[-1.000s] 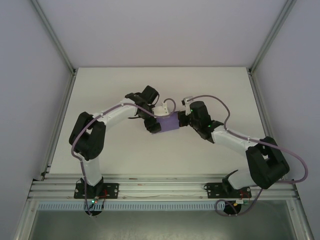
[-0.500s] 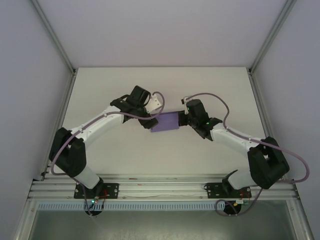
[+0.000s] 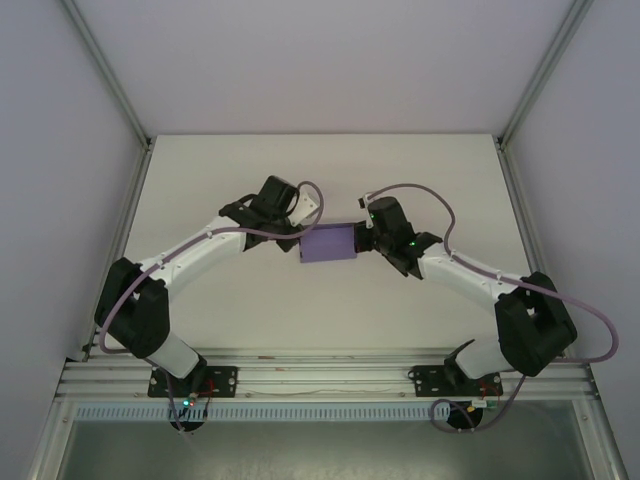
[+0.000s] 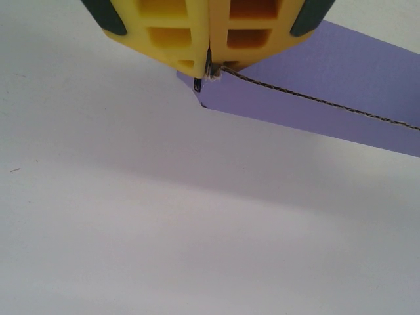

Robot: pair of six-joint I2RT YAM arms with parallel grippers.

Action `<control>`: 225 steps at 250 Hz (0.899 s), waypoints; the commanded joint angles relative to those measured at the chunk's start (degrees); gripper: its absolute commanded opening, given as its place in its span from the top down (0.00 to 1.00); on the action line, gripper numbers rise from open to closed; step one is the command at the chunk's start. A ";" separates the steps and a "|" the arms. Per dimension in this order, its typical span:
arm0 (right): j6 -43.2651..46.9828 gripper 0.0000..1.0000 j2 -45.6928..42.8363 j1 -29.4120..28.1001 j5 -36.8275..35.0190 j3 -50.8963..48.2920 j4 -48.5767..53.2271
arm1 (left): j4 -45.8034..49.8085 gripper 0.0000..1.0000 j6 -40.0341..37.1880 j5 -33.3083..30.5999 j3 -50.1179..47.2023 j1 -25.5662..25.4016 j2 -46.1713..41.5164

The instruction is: Assemble paper box

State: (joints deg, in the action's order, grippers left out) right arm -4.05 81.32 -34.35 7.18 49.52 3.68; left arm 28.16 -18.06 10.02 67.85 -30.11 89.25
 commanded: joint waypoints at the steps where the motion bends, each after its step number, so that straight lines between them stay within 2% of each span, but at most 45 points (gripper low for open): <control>1: -0.83 1.00 1.47 -0.76 -0.58 0.03 5.63 | -0.72 0.87 3.50 0.89 -0.08 -0.39 -0.83; 37: -1.02 1.00 1.63 -1.19 -0.91 0.46 6.15 | -2.10 0.90 6.55 0.88 -1.21 -0.43 -1.27; 58: -1.58 1.00 1.68 -1.80 -2.22 0.83 6.97 | -2.76 1.00 11.55 1.22 -0.28 -0.35 -1.21; 99: -4.04 1.00 1.48 -3.73 -5.61 1.33 8.86 | 2.38 1.00 23.46 6.09 3.56 -0.37 0.48; 141: -6.35 1.00 1.89 -4.81 -6.70 0.49 8.65 | 4.73 1.00 32.37 5.03 2.66 0.18 0.61; 160: -7.31 1.00 2.00 -5.13 -7.18 0.38 8.87 | 4.87 1.00 35.57 8.11 2.90 0.38 1.59; 225: -9.10 1.00 2.00 -5.67 -7.18 -0.25 7.96 | 5.37 1.00 42.80 8.17 2.84 1.73 3.47</control>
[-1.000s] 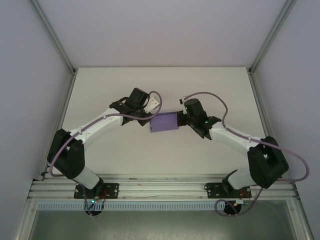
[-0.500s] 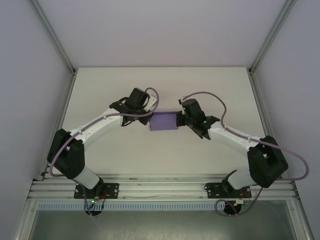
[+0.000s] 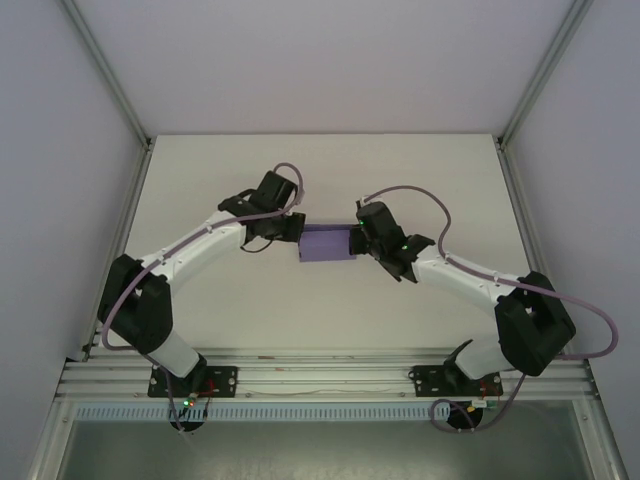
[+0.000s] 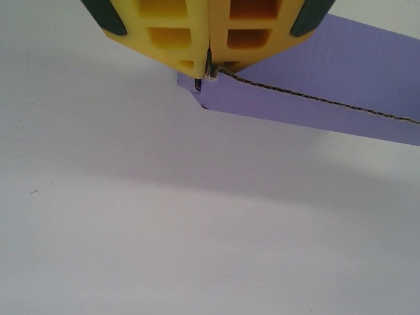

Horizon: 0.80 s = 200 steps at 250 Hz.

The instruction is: Assemble paper box

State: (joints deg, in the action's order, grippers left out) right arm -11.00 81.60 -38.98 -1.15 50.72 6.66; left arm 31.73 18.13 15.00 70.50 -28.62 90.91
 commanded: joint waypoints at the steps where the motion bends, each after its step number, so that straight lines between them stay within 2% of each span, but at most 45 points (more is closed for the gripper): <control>1: -2.21 1.00 1.71 -1.06 1.15 -1.52 4.97 | 1.87 1.00 6.72 3.14 0.14 0.28 1.81; 55: -3.00 1.00 2.51 -1.29 1.48 -1.52 4.96 | 0.55 1.00 11.15 10.47 -1.43 2.87 1.15; 73: -2.88 1.00 2.51 -1.44 1.44 -1.47 5.03 | 1.05 1.00 10.52 12.31 -0.49 3.05 1.16; 99: -2.63 1.00 2.32 -1.50 1.19 -1.68 4.61 | 4.35 1.00 8.99 8.94 1.51 2.90 2.80; 131: -1.62 1.00 2.22 -1.61 1.01 -3.03 2.59 | 2.43 1.00 6.91 7.70 -0.58 2.41 3.74; 171: 3.26 1.00 2.02 -1.86 1.72 -7.81 -4.99 | 3.43 1.00 5.35 1.40 -2.60 0.40 5.83; 200: 5.91 1.00 2.74 -2.44 -0.18 -11.49 -10.43 | -0.46 1.00 4.29 1.06 -6.32 -1.24 5.38</control>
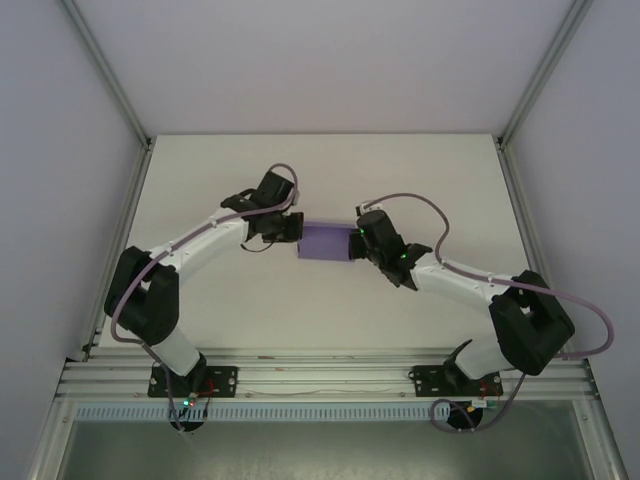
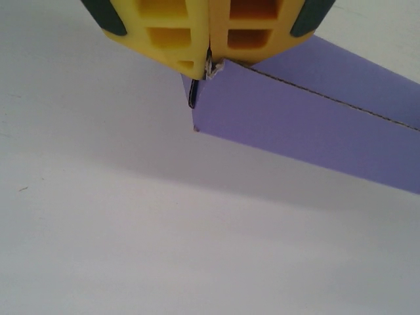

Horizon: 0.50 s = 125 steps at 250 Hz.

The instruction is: Assemble paper box

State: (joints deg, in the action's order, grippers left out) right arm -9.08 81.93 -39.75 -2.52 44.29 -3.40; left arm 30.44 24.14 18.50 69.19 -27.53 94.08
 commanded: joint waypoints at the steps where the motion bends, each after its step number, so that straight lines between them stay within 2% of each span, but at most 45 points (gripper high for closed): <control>1: 3.98 1.00 2.41 -1.68 1.19 -5.06 -0.38 | 0.71 1.00 -1.73 -2.38 -5.19 -2.34 2.23; 39: 4.33 0.97 3.97 -2.71 1.63 -7.71 -5.05 | -2.13 1.00 -0.70 -2.55 -7.84 -2.33 2.50; 86: -1.04 0.83 2.62 -2.77 -4.41 -2.93 2.34 | -1.97 1.00 -0.88 -3.19 -7.41 -2.36 2.99; 94: -1.29 0.79 1.85 -2.67 -4.83 -2.03 3.38 | -1.96 1.00 -0.93 -3.16 -7.32 -2.35 3.01; 109: -1.33 0.64 0.10 -2.66 -3.95 -0.23 5.54 | -2.04 1.00 -0.90 -3.27 -7.20 -2.35 2.95; 125: -1.04 0.57 -2.05 -2.45 -2.18 1.36 7.26 | -2.06 1.00 -0.87 -3.32 -7.13 -2.35 2.84</control>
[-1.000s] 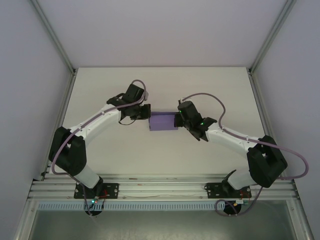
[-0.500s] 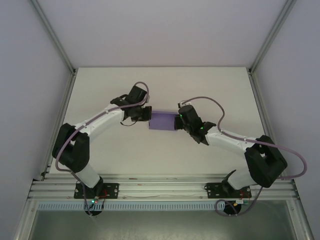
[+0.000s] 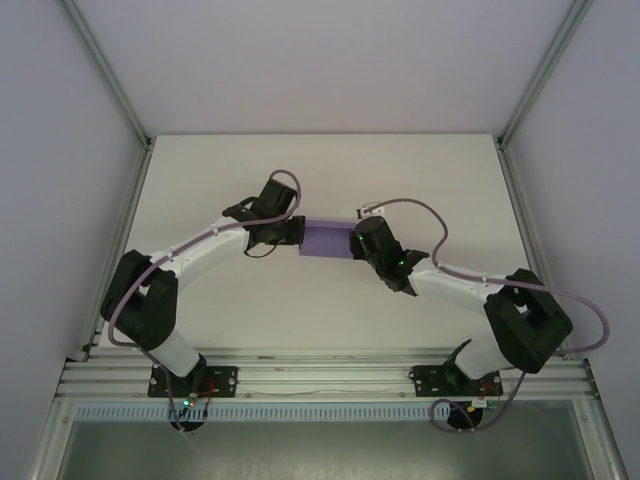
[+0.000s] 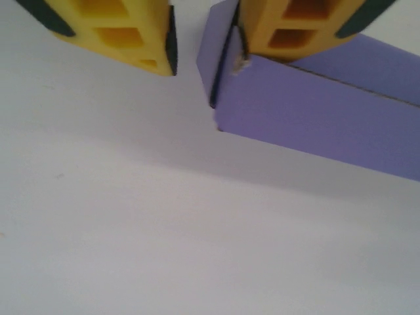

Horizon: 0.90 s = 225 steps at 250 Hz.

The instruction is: Assemble paper box

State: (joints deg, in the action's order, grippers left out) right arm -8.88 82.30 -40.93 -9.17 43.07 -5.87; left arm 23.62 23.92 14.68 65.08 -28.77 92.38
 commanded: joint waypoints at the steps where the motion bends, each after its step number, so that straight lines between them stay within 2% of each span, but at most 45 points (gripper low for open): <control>1: -1.23 0.56 -2.59 -1.27 4.62 2.70 9.78 | 4.77 1.00 -0.69 0.47 -3.03 -1.11 4.51; 39: -2.29 0.36 -6.13 0.51 8.96 4.67 9.02 | 4.62 1.00 -0.61 0.61 -3.04 -1.11 4.74; 56: -4.71 0.34 -6.49 2.43 11.04 5.67 7.99 | 4.66 1.00 -0.63 0.54 -2.77 -1.11 5.06; 89: -8.24 0.35 -5.21 5.77 11.11 7.52 7.52 | 4.70 1.00 -0.80 0.46 -2.42 -1.13 5.24; 115: -9.10 0.41 -3.20 7.37 9.11 7.65 8.47 | 4.77 1.00 -0.98 0.49 -2.31 -1.11 5.02; 150: -8.85 0.45 -0.44 8.13 10.89 3.95 5.61 | 4.63 1.00 -1.15 0.74 -2.13 -1.11 5.20; 201: -13.35 0.50 3.52 8.08 10.20 -1.86 4.14 | 5.09 1.00 -2.44 1.63 -1.11 -1.10 4.06; 225: -14.31 0.53 4.15 8.08 12.16 -4.36 1.60 | 5.68 0.82 -3.07 1.58 -0.50 -1.11 1.78</control>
State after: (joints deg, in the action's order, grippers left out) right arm -20.91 83.42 -32.84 1.63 43.62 -6.87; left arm 21.43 22.76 14.92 65.54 -29.17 93.45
